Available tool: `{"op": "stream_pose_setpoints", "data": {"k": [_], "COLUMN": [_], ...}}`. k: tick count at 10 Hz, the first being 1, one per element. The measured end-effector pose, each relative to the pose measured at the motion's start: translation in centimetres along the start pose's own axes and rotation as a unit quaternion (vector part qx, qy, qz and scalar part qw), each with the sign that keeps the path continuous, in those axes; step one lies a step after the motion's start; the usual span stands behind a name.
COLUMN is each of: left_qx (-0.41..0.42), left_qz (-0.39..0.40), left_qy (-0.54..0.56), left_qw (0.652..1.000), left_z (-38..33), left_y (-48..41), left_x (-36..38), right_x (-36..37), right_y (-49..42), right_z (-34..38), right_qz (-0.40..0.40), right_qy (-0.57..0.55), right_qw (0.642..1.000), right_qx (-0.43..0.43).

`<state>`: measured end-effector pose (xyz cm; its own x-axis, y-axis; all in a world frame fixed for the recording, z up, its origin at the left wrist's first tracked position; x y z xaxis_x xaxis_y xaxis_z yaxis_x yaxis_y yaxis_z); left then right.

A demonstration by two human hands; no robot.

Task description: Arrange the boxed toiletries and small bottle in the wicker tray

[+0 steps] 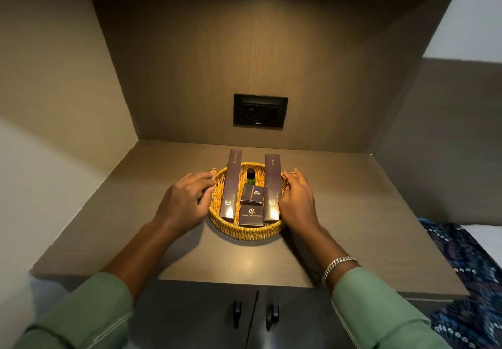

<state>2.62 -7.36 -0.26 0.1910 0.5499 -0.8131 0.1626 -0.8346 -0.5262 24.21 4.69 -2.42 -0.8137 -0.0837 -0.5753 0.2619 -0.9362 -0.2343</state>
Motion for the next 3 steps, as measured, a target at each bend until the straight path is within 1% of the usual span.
{"op": "stream_pose_setpoints", "data": {"k": [1,2,3], "left_qx": [-0.012,-0.01,-0.001], "left_qz": [0.024,0.021,0.023], "left_qy": [-0.022,-0.043,-0.043], "left_qw": [0.999,0.999,0.999], "left_z": [-0.1,-1.3,-3.9], "left_y": [-0.4,-0.3,0.1], "left_x": [-0.4,-1.5,-4.0], "right_x": [-0.5,-1.8,-5.1], "right_y": [-0.2,0.8,3.1], "right_z": [0.7,1.4,3.2], "right_qz": [0.038,0.054,0.04], "right_qy": [0.033,0.093,0.187], "right_qw": [0.999,0.993,0.964], "right_qx": [-0.007,-0.05,-0.184]}}
Point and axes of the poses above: each hand's wrist, its own y-axis away from the middle knuckle, its own x-axis out of the palm, z = x × y, the point moved 3 cm from there along -y, towards the middle knuckle, and after that the axes turned 8 degrees about -y, right-handed, at the moved point
